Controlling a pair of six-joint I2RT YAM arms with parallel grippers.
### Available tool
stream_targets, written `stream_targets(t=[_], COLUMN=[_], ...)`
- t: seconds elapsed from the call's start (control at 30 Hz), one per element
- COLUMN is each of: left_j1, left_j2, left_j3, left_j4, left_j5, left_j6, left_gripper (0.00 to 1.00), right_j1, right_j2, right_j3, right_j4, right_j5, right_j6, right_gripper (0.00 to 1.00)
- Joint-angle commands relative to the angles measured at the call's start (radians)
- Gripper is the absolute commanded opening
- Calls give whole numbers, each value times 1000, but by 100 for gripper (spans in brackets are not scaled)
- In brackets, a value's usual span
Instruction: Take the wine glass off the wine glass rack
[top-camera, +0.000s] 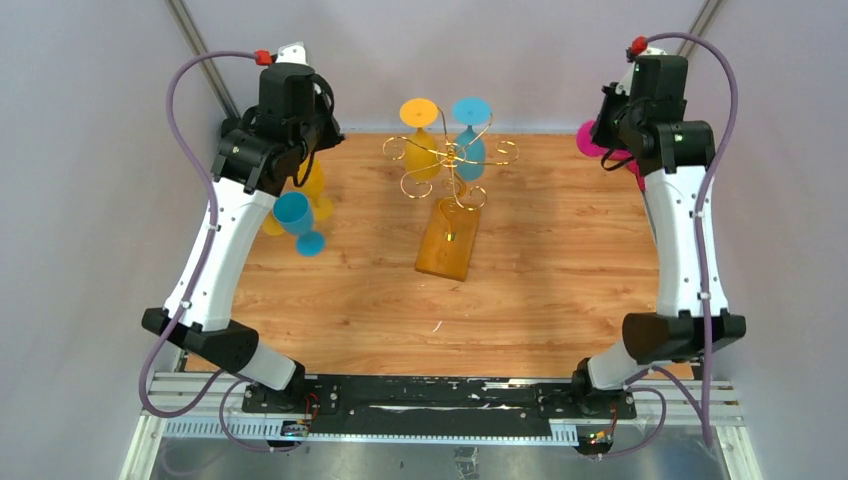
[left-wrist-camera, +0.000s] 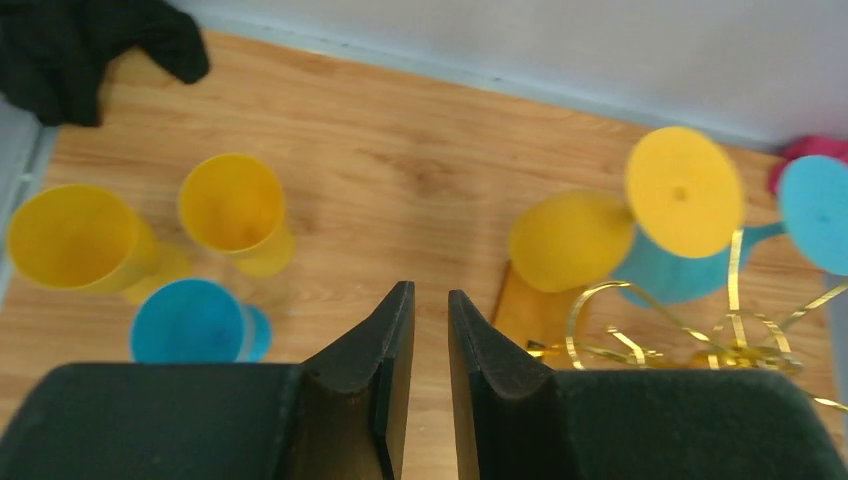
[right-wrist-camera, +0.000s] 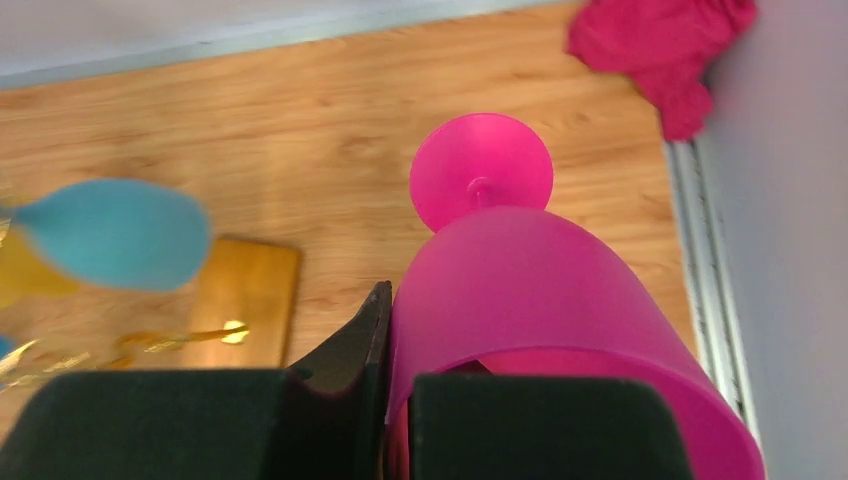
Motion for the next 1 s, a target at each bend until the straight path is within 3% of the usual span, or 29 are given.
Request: stream_targets(t=[0.0,0.37,0.53,0.97], left_j1=[-8,-39,-39,-39], left_j2=[-31,-66,-109,-102], left_j3=[-15,-145,-234,-263], left_j4=[-80,-64,32,87], left_j5=[-152,-126,-45,48], left_j6=[72,111,107,86], left_gripper=[24,27,31,35], right_j1=[-130,-187,-197,-209], right_j2=[76,448,570,728], right_j3=[33,47,109,182], right_j4=[-104,-39,-27,-70], right_j5=[23,-86,-83,-110], right_j6=[-54,-125,-145,-158], right_gripper=[0,0,0,0])
